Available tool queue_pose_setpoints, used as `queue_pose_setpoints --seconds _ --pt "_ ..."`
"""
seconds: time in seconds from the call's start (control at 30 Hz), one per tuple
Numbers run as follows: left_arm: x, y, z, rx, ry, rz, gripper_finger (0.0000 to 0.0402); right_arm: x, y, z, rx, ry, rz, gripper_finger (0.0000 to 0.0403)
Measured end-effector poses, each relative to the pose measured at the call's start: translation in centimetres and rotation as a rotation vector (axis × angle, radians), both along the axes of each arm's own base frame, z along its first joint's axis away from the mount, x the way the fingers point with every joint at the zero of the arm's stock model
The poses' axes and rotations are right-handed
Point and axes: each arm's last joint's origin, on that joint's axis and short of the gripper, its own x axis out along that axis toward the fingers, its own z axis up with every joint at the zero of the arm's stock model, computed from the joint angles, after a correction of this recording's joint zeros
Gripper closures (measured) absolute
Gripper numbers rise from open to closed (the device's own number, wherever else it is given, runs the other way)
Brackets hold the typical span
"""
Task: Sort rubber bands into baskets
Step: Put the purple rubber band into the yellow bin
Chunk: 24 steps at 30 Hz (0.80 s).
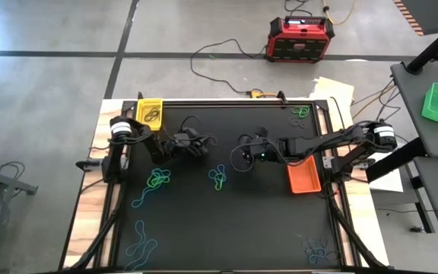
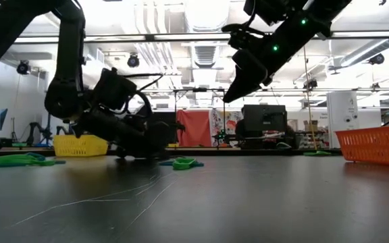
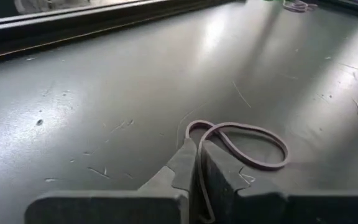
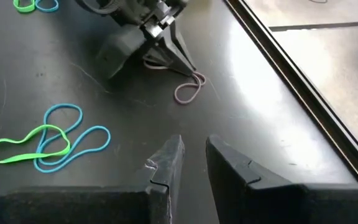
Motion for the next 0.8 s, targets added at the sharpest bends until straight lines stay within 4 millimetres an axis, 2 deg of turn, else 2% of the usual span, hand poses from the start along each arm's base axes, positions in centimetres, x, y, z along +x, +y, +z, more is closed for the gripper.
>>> queue_pose_setpoints --seconds 0.2,0.47,0.7,0.8 --pt "-0.4 -0.3 1.9 0.001 -0.022 -0.042 0.0401 0.0 0.0 0.0 0.0 -0.004 0.0 0.0335" --pt "-0.9 -0.5 6.4 0.101 -0.163 -0.078 0.0401 0.0 0.0 0.0 -0.002 -0.006 0.001 0.0335" --pt "-2.9 0.0 9.8 0.094 -0.241 -0.046 0.0401 0.0 0.0 0.0 0.0 -0.007 0.001 0.0335" --pt "-4.5 0.9 11.0 0.091 -0.194 0.005 0.0401 0.0 0.0 0.1 0.0 -0.007 0.001 0.0335"
